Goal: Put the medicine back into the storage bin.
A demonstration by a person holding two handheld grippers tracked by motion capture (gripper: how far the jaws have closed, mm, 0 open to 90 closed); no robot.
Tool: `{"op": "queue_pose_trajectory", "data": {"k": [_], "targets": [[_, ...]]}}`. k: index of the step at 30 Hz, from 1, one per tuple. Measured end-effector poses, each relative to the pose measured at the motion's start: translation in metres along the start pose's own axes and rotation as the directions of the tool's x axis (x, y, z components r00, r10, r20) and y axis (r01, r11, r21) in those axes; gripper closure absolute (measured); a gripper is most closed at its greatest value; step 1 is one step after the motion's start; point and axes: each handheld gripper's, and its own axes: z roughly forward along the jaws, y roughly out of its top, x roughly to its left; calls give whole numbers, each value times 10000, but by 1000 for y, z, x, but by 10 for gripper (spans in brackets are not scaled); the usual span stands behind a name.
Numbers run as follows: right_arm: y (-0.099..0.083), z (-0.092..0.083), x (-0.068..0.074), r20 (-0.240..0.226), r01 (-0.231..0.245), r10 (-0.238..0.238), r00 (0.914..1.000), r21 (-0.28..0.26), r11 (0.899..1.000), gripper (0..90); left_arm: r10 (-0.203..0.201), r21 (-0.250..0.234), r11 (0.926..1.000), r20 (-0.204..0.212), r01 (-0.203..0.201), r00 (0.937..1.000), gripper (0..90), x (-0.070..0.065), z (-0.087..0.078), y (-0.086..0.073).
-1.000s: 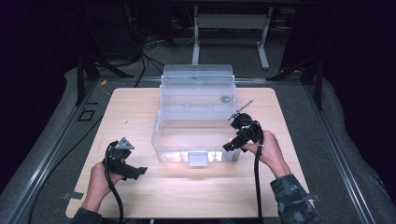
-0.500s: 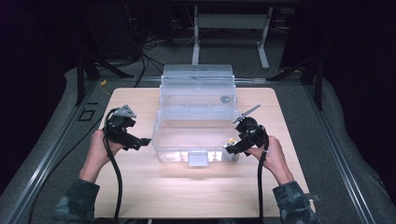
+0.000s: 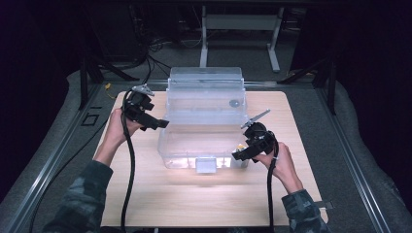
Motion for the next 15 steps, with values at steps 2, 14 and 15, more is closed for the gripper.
{"op": "queue_pose_trajectory", "data": {"k": [2, 14, 15], "targets": [[1, 0, 1, 182, 55, -56, 9998, 90, 9999, 206, 133, 95, 9999, 20, -134, 9999, 24, 2, 7, 10], [3, 5, 5, 23, 175, -175, 9998, 23, 9998, 221, 512, 136, 9986, 469, -519, 9976, 16, 12, 37, 47], [3, 5, 5, 23, 175, -175, 9998, 23, 9998, 221, 512, 136, 9986, 469, -519, 9976, 19, 12, 37, 47]]}}
